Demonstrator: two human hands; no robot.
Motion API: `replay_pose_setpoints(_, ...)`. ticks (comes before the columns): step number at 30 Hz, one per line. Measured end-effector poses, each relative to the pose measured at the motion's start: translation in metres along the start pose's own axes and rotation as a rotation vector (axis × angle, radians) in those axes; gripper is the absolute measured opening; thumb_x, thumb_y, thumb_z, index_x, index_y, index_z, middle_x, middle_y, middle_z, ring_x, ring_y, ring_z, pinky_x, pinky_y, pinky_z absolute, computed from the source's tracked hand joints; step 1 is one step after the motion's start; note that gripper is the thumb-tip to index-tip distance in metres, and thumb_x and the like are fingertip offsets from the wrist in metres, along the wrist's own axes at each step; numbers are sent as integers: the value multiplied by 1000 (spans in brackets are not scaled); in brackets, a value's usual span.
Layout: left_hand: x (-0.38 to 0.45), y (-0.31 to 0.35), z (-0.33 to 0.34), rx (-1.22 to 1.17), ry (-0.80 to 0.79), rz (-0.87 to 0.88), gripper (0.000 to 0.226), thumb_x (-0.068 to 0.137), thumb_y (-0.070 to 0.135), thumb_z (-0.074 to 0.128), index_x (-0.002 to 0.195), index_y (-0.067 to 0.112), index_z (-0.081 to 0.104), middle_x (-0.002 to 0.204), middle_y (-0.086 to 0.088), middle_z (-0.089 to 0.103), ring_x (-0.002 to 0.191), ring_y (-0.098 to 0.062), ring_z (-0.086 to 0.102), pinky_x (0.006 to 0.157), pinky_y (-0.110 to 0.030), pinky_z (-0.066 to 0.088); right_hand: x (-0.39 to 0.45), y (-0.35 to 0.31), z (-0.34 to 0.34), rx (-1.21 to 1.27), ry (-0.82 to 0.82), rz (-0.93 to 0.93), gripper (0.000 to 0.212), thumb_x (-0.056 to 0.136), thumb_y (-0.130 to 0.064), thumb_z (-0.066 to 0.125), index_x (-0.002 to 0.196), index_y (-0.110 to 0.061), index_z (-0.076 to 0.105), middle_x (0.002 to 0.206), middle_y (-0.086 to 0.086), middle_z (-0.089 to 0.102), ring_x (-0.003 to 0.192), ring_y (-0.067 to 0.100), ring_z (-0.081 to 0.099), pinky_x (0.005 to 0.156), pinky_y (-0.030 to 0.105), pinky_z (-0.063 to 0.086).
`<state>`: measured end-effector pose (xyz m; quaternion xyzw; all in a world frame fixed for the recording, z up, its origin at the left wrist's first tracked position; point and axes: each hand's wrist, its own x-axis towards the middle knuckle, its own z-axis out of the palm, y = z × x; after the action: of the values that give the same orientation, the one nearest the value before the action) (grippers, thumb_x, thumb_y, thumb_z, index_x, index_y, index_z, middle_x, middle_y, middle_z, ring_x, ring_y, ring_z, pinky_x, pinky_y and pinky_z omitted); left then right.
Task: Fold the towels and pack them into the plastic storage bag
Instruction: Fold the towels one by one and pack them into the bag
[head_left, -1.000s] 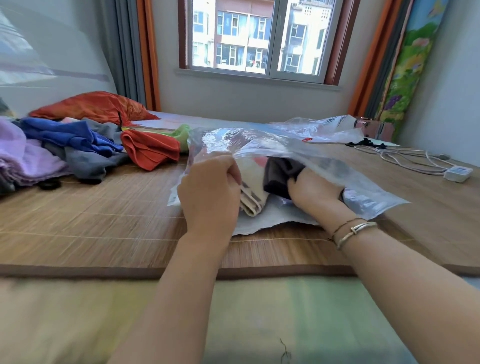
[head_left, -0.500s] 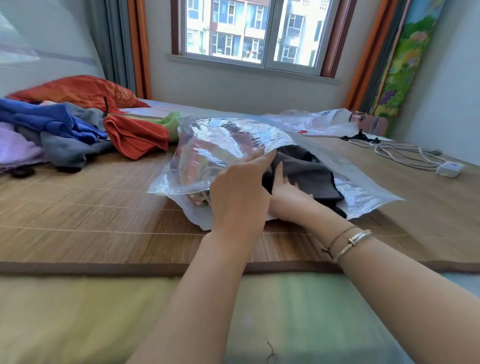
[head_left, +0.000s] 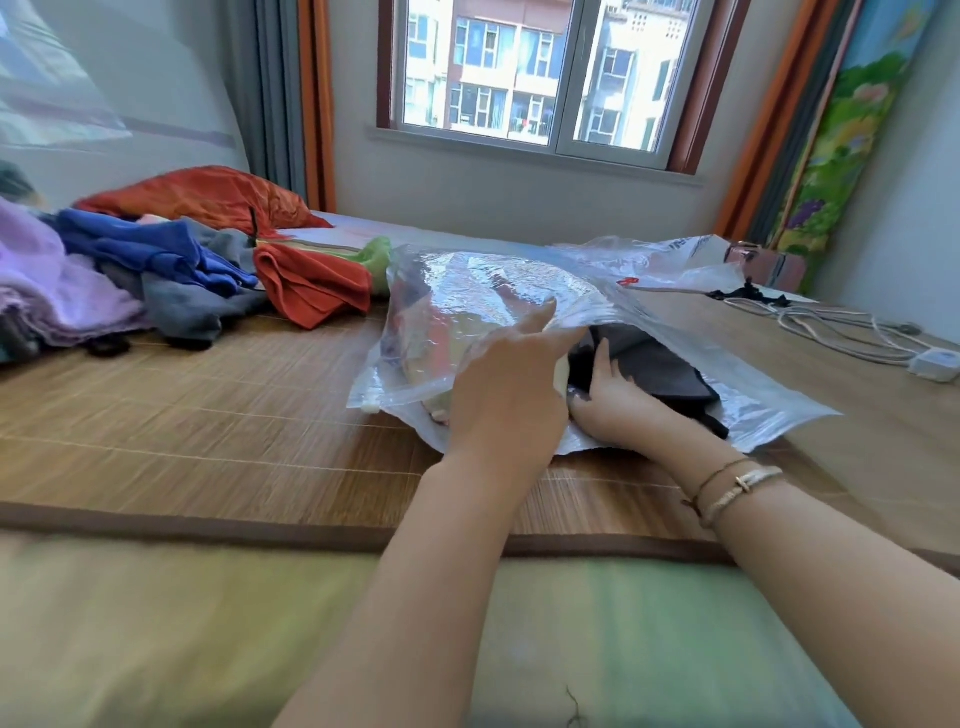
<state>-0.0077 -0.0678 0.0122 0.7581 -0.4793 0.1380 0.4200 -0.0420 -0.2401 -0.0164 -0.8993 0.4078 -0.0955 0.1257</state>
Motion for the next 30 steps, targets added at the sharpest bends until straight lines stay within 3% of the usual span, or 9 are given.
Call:
replay_pose_setpoints(2,-6,1,-6,-5,-39,-10,68,80,-8,46,130,37,57,153,14,32,138,-14,34,109,-39,35,-33,-5,-6,1,-26,-76,82,97,-37,38,149,-14,-21,158,15,19,139,35,32,92,37,44)
replay_pose_setpoints(4,-15,0,-16,-5,-68,-17,60,80,-4,46,124,34,62,153,13,32,138,-14,35,110,-39,33,-73,-13,-13,-24,-15,-167,75,97,-29,40,153,-14,-8,146,20,39,127,34,46,64,24,36)
replay_pose_setpoints(7,-28,-10,-39,-52,-66,-46,50,81,-3,46,108,32,70,146,12,43,134,-13,40,110,-36,33,-124,-30,-23,-32,84,-337,52,93,-28,43,143,-21,28,131,9,54,113,26,54,80,34,45)
replay_pose_setpoints(9,-37,-23,-59,-91,-26,-85,46,80,-2,47,96,31,74,138,13,52,127,-10,47,106,-31,37,-145,-49,-28,-5,151,-405,43,92,-30,44,135,-25,38,127,1,55,111,22,55,85,38,48)
replay_pose_setpoints(16,-71,-86,-148,4,188,-289,39,81,1,48,87,30,74,111,9,67,93,-15,62,80,-29,48,-166,-143,-21,153,275,-643,14,91,-29,48,101,-23,56,94,-10,60,82,11,56,70,29,42)
replay_pose_setpoints(19,-83,-119,-178,15,231,-472,38,81,3,46,86,30,72,92,-1,71,83,-25,63,68,-30,46,-150,-191,6,184,210,-744,15,90,-28,49,101,-21,56,102,-7,59,87,13,57,79,33,47)
replay_pose_setpoints(23,-95,-158,-203,44,230,-654,32,85,6,50,88,29,71,111,-2,69,106,-19,61,87,-31,48,-119,-254,51,230,57,-767,25,90,-26,52,114,-20,56,124,1,51,109,17,52,83,28,41)
replay_pose_setpoints(27,-95,-184,-215,47,276,-746,29,87,9,50,96,25,71,110,-1,68,101,-22,60,83,-31,49,-82,-307,86,282,-31,-711,33,90,-23,54,121,-18,60,146,8,36,132,21,38,104,27,30)
replay_pose_setpoints(30,-88,-201,-220,48,314,-799,30,87,9,50,102,25,71,107,0,68,97,-21,61,79,-29,47,-50,-334,102,342,-123,-585,33,90,-27,51,120,-23,63,151,11,29,138,25,31,109,30,27)
